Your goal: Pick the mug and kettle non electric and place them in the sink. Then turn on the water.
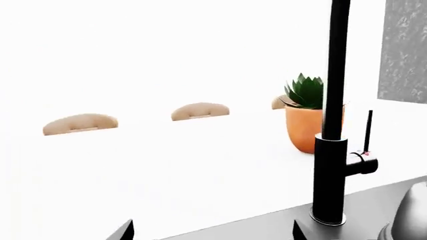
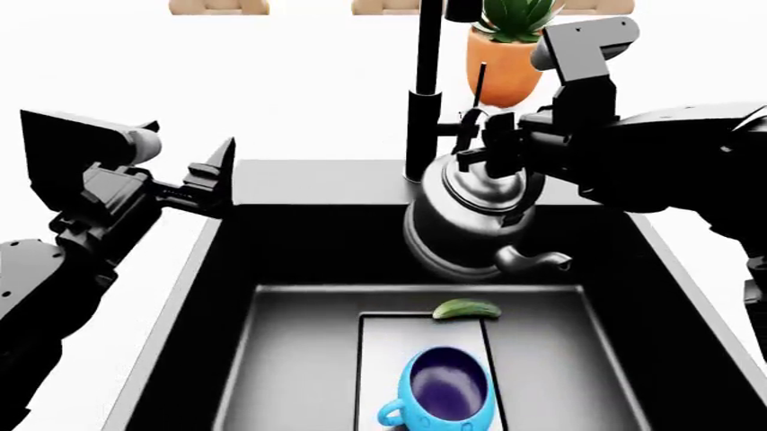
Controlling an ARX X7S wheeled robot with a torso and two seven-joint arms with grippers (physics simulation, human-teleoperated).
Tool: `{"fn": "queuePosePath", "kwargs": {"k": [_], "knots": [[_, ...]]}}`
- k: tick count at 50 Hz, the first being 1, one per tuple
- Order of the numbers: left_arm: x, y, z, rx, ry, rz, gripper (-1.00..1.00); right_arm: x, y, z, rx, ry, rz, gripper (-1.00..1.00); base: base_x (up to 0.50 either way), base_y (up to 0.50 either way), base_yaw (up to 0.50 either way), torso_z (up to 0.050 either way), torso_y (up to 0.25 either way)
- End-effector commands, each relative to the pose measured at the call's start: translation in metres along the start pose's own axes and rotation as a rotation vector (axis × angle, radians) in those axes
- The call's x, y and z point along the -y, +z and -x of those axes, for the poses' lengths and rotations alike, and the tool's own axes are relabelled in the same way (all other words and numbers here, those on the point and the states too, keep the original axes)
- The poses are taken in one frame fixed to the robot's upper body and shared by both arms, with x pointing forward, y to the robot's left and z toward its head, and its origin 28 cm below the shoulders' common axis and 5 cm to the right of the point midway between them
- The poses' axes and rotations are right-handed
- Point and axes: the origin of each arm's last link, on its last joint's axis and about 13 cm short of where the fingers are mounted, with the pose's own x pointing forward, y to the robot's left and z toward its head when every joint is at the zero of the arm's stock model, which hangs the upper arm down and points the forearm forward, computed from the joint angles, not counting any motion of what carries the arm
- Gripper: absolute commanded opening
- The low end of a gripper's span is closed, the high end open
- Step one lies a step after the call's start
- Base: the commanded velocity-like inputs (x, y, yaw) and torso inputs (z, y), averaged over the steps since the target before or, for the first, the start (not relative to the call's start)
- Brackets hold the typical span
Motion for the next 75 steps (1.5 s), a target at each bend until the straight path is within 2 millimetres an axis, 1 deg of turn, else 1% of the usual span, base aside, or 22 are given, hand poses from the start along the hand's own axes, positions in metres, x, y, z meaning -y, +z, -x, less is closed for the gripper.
{"fn": "queuePosePath", "kwargs": {"k": [1, 27, 28, 30, 34, 44, 52, 62, 75], "knots": [[0.001, -0.001, -0.001, -0.003, -0.008, 0.002, 1.00, 0.002, 0.004, 0.003, 0.018, -0.011, 0.006, -1.00, 0.00, 0.00, 0.00, 0.000, 0.000], [0.001, -0.001, -0.001, -0.003, -0.008, 0.002, 1.00, 0.002, 0.004, 0.003, 0.018, -0.011, 0.006, -1.00, 0.00, 0.00, 0.00, 0.000, 0.000], [0.006, -0.003, 0.003, 0.011, -0.019, 0.020, 1.00, 0.004, -0.005, 0.003, 0.035, 0.050, 0.073, -1.00, 0.00, 0.00, 0.00, 0.000, 0.000], [0.002, -0.001, 0.001, 0.004, -0.015, 0.009, 1.00, 0.000, 0.000, 0.001, 0.024, 0.021, 0.030, -1.00, 0.00, 0.00, 0.00, 0.000, 0.000], [0.001, 0.001, 0.000, 0.001, -0.013, 0.005, 1.00, -0.006, 0.001, 0.003, 0.018, 0.030, 0.016, -1.00, 0.00, 0.00, 0.00, 0.000, 0.000], [0.004, 0.006, 0.000, 0.006, -0.014, -0.003, 1.00, -0.027, -0.008, 0.007, -0.005, 0.126, 0.056, -1.00, 0.00, 0.00, 0.00, 0.000, 0.002], [0.005, 0.006, 0.000, 0.008, -0.012, -0.004, 1.00, -0.048, -0.007, 0.005, -0.015, 0.213, 0.099, -1.00, 0.00, 0.00, 0.00, 0.000, 0.000], [0.003, 0.006, 0.001, 0.009, -0.002, -0.005, 1.00, -0.069, -0.006, -0.007, -0.024, 0.290, 0.128, -1.00, 0.00, 0.00, 0.00, 0.000, 0.000], [0.001, 0.003, 0.005, 0.007, 0.012, -0.003, 1.00, -0.095, -0.002, -0.029, -0.036, 0.360, 0.144, -1.00, 0.00, 0.00, 0.00, 0.000, 0.000]]}}
